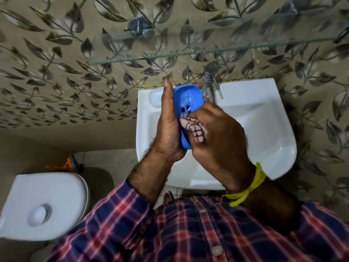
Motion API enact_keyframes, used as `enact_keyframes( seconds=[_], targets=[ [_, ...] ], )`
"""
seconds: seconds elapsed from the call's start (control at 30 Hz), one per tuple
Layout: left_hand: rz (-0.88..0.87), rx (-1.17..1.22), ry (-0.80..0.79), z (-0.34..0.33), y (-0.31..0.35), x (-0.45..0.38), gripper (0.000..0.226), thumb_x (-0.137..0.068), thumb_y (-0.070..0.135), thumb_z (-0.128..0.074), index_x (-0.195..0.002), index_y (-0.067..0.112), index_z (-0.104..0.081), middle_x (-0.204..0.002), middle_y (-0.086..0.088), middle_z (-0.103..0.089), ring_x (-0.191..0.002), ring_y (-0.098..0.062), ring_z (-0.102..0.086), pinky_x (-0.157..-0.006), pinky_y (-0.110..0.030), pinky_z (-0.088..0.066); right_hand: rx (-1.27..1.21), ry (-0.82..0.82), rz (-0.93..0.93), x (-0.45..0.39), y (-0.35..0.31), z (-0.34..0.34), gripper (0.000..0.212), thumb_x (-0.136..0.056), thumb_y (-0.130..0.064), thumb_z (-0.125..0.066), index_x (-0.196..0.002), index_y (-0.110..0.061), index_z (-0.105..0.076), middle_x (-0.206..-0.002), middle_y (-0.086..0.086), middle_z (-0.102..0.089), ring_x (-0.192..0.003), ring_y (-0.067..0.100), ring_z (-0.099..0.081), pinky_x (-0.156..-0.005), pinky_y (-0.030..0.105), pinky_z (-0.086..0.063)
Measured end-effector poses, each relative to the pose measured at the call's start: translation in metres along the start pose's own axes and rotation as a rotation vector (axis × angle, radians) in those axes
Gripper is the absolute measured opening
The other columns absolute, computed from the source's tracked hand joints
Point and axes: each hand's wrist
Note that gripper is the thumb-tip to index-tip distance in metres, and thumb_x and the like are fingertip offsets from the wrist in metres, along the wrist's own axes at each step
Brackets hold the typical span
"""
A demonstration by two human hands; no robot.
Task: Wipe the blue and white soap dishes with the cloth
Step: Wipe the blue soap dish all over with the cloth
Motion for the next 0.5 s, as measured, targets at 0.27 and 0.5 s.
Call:
enact_keyframes(
  seconds=[0.27,0.5],
  targets=[
    [-0.049,-0.051,-0.028,0.001,-0.003,0.0,0.074,-0.084,0.077,-0.04,-0.111,0.02,-0.08,-0.105,-0.013,-0.079,-0.097,-0.026,-0.077,-0.08,-0.037,-0.062,-0.115,0.141,-0.2,-0.012,0.001,0.004,0.013,-0.083,-0.022,-0.07,-0.09,-0.011,-0.073,-0.089,0.006,-0.071,-0.079,0.025,-0.067,-0.07,0.039,-0.056],
    [-0.076,-0.08,-0.04,-0.005,-0.011,0.006,0.072,-0.095,0.07,-0.034,-0.111,0.017,-0.078,-0.11,-0.008,-0.076,-0.105,-0.023,-0.072,-0.091,-0.034,-0.058,-0.079,0.224,-0.132,-0.021,-0.003,0.015,0.017,-0.087,-0.019,-0.067,-0.098,-0.006,-0.072,-0.096,0.009,-0.071,-0.087,0.026,-0.067,-0.075,0.035,-0.056]
  ],
)
Point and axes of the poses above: each hand's wrist, its own x-axis away from the middle knuckle, its own z-axis out of the back of the hand, y = z × x
